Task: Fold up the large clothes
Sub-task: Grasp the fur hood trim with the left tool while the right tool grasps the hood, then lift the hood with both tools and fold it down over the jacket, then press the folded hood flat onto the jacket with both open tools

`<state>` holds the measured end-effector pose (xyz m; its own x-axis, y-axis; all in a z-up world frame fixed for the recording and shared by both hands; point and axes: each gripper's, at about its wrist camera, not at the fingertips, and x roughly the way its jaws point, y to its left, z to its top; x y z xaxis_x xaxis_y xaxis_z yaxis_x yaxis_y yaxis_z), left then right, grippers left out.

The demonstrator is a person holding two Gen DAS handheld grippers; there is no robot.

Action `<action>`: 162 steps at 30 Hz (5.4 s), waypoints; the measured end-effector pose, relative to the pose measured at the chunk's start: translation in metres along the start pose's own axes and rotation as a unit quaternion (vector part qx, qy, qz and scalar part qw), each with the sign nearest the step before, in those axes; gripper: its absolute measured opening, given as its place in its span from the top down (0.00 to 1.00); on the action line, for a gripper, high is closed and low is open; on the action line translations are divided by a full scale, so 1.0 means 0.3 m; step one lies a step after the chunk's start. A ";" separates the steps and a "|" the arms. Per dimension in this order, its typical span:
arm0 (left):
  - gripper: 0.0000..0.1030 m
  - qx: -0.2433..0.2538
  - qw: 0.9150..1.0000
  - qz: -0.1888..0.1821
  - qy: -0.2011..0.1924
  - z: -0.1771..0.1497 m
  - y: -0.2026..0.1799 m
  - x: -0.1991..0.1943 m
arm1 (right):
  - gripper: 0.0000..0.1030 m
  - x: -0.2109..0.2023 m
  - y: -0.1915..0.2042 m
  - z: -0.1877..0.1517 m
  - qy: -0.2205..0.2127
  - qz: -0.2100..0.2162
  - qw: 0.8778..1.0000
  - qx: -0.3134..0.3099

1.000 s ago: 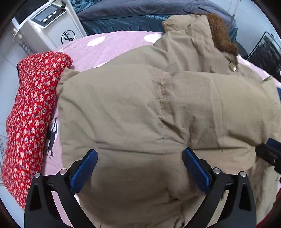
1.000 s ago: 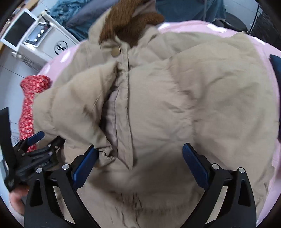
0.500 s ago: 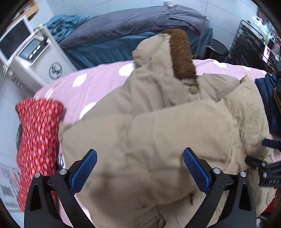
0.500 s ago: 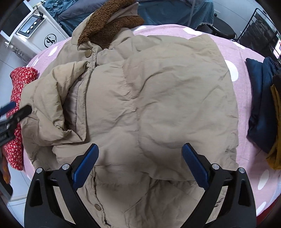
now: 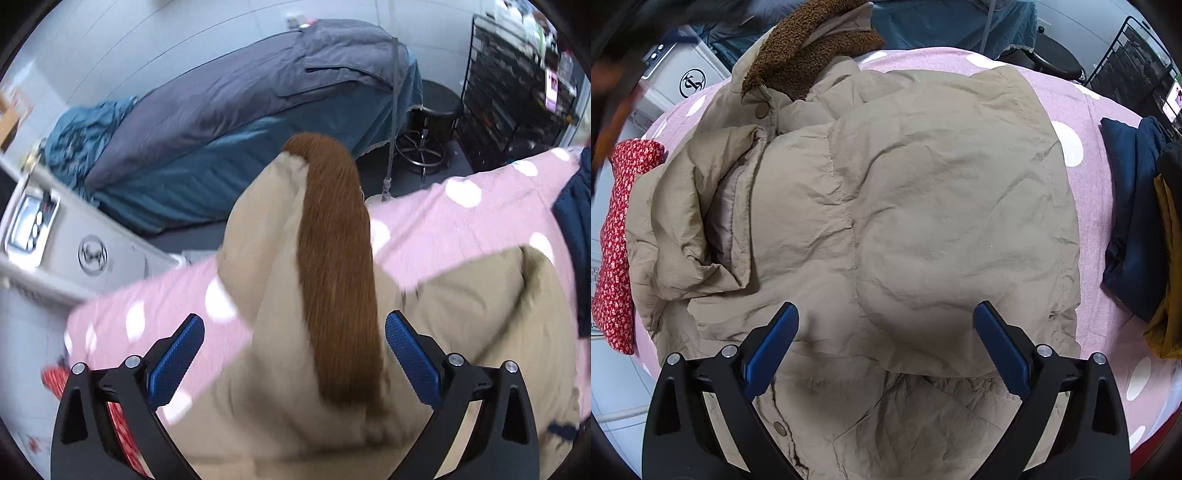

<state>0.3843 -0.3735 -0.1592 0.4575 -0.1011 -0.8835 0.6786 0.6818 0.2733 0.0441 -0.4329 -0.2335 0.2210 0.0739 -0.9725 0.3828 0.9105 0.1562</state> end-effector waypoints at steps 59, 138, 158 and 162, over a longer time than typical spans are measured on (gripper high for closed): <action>0.82 -0.278 0.948 -0.150 0.044 -0.712 0.415 -0.055 | 0.10 0.207 0.159 1.053 -0.114 0.052 0.992 -0.005; 0.41 -0.221 0.971 -0.088 -0.012 -0.960 0.162 -0.422 | 0.87 -0.002 0.104 -0.216 -0.027 0.248 0.963 0.102; 0.21 -0.073 0.994 -0.067 0.048 -0.817 -0.142 -0.121 | 0.45 -0.227 0.139 -0.064 -0.094 0.104 0.990 0.033; 0.20 -0.081 0.993 -0.080 0.035 -0.807 -0.099 -0.167 | 0.44 -0.242 0.218 0.075 -0.107 0.112 0.988 0.002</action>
<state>0.2021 -0.2132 -0.2151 0.3065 -0.1704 -0.9365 0.6353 0.7692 0.0680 0.0732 -0.3878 -0.1488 0.4855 0.1846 -0.8545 0.3059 0.8798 0.3638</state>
